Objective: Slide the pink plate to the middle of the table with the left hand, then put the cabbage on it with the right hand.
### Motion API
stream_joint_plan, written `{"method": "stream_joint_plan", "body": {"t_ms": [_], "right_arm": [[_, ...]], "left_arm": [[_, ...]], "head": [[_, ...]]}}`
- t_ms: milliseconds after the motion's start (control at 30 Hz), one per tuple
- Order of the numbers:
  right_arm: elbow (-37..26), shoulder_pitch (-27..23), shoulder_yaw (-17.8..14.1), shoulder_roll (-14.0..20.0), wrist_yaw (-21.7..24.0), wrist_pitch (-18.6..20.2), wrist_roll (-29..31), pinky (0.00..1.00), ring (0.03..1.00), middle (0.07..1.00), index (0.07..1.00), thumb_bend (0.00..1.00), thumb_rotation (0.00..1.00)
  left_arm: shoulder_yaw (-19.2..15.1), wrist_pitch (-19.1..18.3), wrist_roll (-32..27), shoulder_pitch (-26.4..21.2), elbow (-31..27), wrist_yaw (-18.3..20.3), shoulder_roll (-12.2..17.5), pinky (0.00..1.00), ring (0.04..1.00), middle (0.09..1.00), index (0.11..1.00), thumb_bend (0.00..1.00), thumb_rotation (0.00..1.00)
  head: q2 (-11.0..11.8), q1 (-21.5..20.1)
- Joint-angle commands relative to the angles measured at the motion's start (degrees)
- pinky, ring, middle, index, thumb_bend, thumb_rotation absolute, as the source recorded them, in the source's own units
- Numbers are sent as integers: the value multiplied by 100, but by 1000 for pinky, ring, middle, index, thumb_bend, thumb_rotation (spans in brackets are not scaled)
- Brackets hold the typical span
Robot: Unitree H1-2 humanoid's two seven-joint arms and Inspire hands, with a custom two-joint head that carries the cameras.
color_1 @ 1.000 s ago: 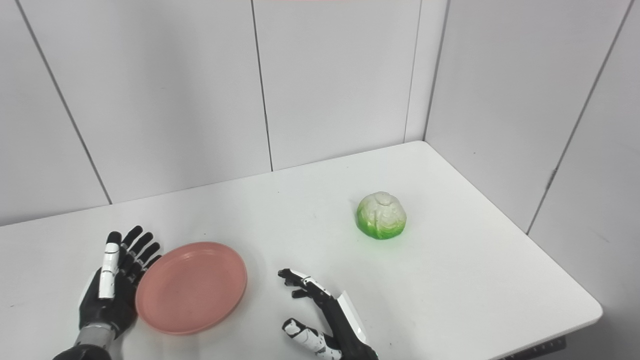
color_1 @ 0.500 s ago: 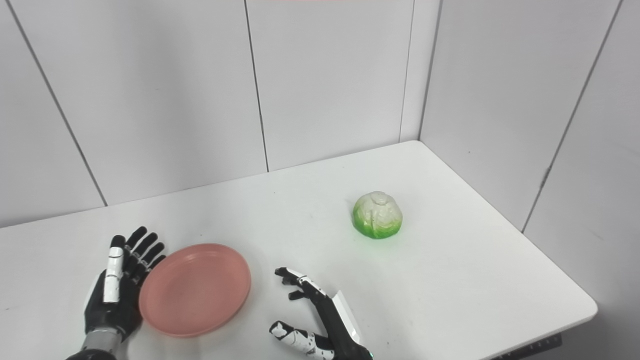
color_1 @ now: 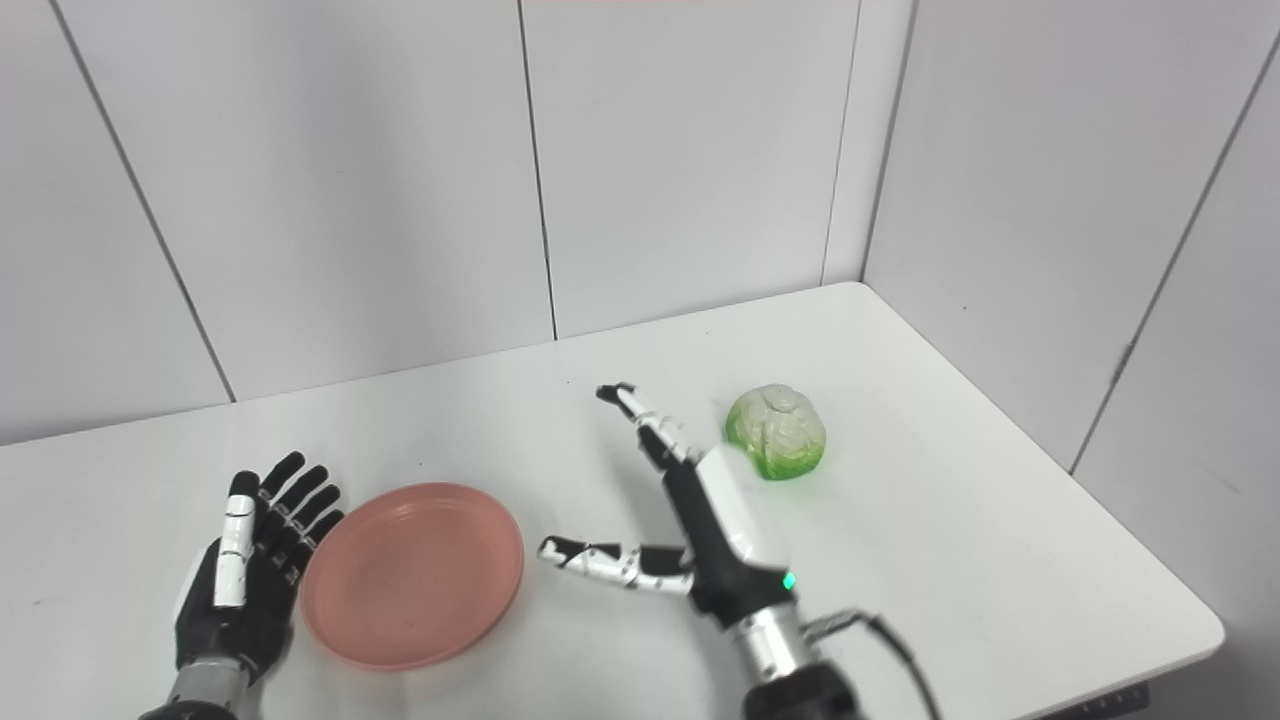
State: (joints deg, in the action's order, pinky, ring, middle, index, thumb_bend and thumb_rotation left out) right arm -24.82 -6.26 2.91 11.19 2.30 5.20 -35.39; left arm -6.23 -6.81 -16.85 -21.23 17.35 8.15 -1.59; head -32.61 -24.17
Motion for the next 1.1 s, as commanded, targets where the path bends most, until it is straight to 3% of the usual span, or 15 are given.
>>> {"method": "stream_joint_plan", "body": {"t_ms": [0, 267, 433, 600, 767, 1000, 1067], "right_arm": [[-282, -566, -84, 341, 379, 250, -193, 764, 896, 929, 871, 964, 484], [-153, -1630, -257, 1456, 1353, 739, -655, 694, 884, 921, 874, 1000, 494], [343, -2218, -214, 2050, 1961, 900, -1013, 674, 891, 912, 852, 1000, 414], [975, -2690, 38, 2414, 2429, 1082, -1402, 773, 912, 910, 838, 1000, 286], [1583, -3128, 284, 2615, 3098, 1414, -1536, 752, 909, 905, 814, 1000, 188], [2416, -3604, 709, 2781, 3900, 1829, -1750, 739, 874, 896, 825, 1000, 179], [2684, -3698, 838, 2801, 4014, 1862, -1757, 648, 858, 893, 830, 1000, 201]], "left_arm": [[30, -29, 38, -89, -60, -71, -50, 879, 859, 842, 812, 775, 801], [54, -125, 44, -44, -141, -106, -67, 854, 849, 844, 821, 781, 783], [61, -138, 56, -58, -115, -111, -51, 847, 847, 843, 822, 776, 793], [74, -172, 83, -64, -114, -118, -52, 850, 855, 847, 826, 773, 804], [83, -209, 39, -62, -119, -70, -59, 849, 861, 856, 828, 772, 809], [126, -267, 117, -43, -176, -153, -104, 841, 858, 847, 818, 765, 809], [143, -274, 126, -31, -190, -166, -115, 842, 859, 846, 828, 756, 816]], "head": [[3, 25], [-9, 55], [6, 84], [-5, 101], [-26, 124], [-32, 175], [-37, 200]]}}
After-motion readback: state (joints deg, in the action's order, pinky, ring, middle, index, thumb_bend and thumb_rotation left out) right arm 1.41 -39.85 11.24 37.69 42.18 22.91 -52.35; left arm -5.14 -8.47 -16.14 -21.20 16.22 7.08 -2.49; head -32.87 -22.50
